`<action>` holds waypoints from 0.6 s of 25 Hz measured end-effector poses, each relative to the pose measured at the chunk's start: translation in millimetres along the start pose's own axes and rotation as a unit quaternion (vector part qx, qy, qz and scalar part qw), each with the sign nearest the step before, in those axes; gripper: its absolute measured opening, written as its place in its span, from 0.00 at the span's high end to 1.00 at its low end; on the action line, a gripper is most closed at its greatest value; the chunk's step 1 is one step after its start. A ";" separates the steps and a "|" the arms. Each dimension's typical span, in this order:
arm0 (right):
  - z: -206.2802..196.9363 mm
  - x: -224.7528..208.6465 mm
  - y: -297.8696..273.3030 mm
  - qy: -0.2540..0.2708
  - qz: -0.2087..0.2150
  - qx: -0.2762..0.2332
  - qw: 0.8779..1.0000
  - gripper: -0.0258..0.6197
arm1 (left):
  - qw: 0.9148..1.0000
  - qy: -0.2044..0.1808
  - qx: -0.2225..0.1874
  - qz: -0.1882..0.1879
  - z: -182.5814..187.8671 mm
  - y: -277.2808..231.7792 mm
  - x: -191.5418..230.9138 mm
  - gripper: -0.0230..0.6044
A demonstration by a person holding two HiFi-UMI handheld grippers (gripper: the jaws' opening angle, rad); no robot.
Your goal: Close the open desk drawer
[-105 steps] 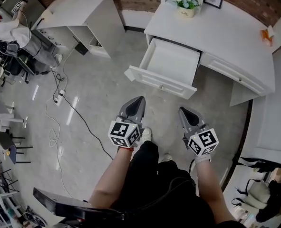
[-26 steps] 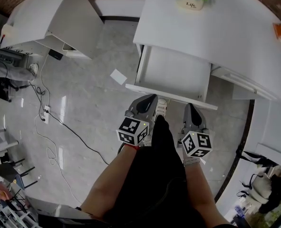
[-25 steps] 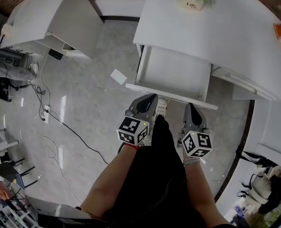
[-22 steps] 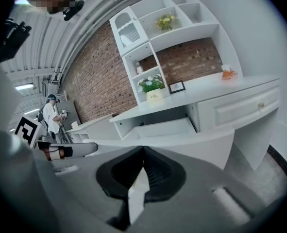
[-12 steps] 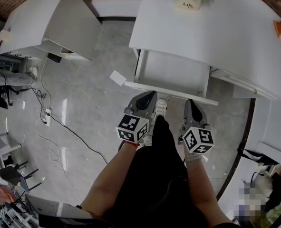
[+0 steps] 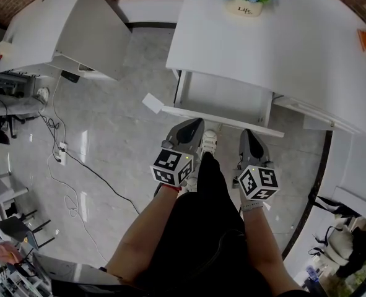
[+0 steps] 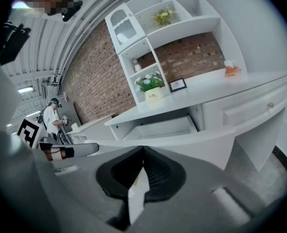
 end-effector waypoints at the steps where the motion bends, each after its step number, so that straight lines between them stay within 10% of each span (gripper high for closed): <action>1: 1.3 -0.5 -1.3 -0.003 0.000 0.000 1.000 0.96 | 1.000 0.000 0.001 0.000 1.2 -1.3 0.8 0.96; 15: 19.8 -7.9 -18.7 -0.014 0.001 0.003 1.000 0.96 | 1.000 0.010 -0.001 0.001 18.6 -18.2 10.4 0.96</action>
Point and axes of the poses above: the fingertips, and each gripper's own axes: y backward along the fingers, x to its left, z out of its top, the point moved 10 cm from there along y, backward along the fingers, and after that the axes turned 13 degrees about x, right-handed, at the moved point
